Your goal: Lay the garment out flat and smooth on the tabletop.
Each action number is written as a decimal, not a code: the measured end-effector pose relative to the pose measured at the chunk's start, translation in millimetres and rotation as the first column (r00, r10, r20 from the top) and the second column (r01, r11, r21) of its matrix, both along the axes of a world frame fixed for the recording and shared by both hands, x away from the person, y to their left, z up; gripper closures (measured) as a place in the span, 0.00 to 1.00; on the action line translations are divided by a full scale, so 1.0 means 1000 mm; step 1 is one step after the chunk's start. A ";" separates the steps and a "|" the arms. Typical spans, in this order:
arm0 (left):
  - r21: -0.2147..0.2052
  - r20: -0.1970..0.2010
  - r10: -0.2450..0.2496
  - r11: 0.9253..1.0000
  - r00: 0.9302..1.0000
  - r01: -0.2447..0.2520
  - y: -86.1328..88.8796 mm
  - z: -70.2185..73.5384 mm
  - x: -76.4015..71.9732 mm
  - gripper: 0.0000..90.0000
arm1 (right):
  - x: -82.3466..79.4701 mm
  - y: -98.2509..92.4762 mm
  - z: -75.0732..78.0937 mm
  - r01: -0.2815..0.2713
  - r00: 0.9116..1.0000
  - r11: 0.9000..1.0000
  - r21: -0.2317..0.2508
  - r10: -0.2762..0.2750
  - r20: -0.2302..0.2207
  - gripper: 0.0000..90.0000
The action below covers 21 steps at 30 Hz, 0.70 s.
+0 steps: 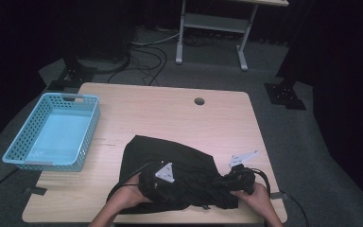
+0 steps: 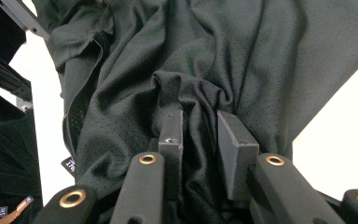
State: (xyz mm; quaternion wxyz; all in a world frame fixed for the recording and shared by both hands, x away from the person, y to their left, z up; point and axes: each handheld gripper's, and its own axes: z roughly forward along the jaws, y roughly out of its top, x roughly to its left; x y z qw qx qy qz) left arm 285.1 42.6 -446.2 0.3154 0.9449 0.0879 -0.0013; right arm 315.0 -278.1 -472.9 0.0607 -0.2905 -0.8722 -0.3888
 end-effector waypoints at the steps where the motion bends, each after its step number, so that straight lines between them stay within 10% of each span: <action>1: -0.003 -0.005 -0.012 1.000 1.000 0.012 -0.001 0.000 0.000 0.47 | 0.000 0.000 0.000 0.000 1.000 1.000 0.001 0.000 0.000 0.81; 11: 0.053 -0.012 -0.079 0.995 0.997 0.079 -0.015 -0.005 -0.008 0.45 | 0.001 0.000 0.000 -0.003 1.000 1.000 0.005 0.003 -0.002 0.81; 16: 0.092 0.040 -0.073 0.993 0.997 0.069 -0.019 -0.007 -0.010 0.74 | 0.000 0.000 0.000 -0.002 1.000 1.000 0.004 0.002 -0.002 0.81; 21: 0.023 0.053 0.018 1.000 0.998 -0.019 -0.011 0.002 -0.006 0.95 | 0.000 0.000 0.000 -0.006 1.000 1.000 0.002 0.006 0.003 0.76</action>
